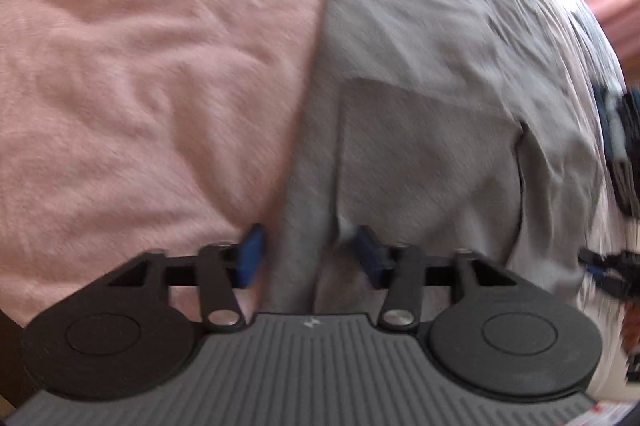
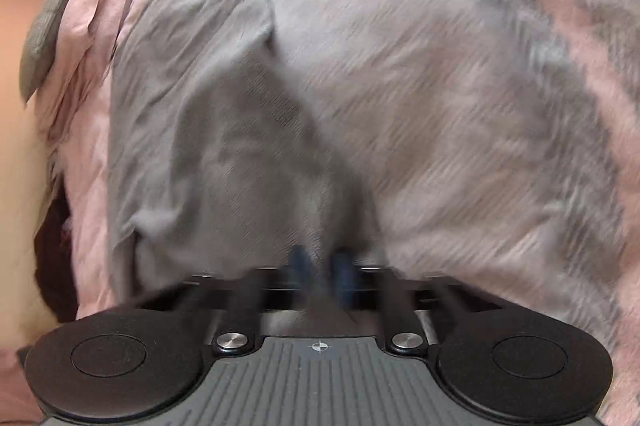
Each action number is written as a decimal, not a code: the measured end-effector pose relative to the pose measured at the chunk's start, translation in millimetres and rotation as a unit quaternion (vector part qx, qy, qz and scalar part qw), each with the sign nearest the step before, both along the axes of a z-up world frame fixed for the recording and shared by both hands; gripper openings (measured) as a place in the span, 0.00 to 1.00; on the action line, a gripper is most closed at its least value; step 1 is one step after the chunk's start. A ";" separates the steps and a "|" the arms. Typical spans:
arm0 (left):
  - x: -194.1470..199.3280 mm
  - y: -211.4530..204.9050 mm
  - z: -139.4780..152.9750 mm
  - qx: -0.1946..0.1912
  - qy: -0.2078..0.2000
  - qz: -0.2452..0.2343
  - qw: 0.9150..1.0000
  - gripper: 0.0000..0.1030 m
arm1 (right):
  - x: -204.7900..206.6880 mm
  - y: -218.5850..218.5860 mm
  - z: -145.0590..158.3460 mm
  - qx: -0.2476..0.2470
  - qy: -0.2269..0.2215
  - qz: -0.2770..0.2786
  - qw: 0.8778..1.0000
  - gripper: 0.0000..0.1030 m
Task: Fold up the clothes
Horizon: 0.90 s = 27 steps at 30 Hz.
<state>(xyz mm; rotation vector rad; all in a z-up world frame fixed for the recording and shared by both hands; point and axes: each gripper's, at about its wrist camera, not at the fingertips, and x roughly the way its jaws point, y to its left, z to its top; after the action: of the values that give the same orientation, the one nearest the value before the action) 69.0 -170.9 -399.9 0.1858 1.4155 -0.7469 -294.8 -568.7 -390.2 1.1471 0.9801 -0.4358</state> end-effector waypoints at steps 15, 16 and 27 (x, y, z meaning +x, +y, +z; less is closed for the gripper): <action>5.8 33.9 124.5 0.015 -0.217 -0.112 0.970 0.04 | -41.3 43.6 43.1 0.068 -0.023 -0.015 0.997 0.01; 1.8 34.5 109.4 0.033 -0.201 -0.109 0.973 0.04 | -45.3 47.0 29.8 0.076 0.030 -0.003 0.997 0.02; -5.9 22.8 73.7 0.036 -0.201 -0.096 0.974 0.27 | -10.3 44.8 56.3 -0.090 0.106 0.072 0.988 0.27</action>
<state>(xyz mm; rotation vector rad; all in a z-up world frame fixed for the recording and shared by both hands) 63.1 -148.1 -326.2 0.5085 1.0481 -0.7656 -305.1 -523.9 -333.9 0.8725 1.1752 -0.5252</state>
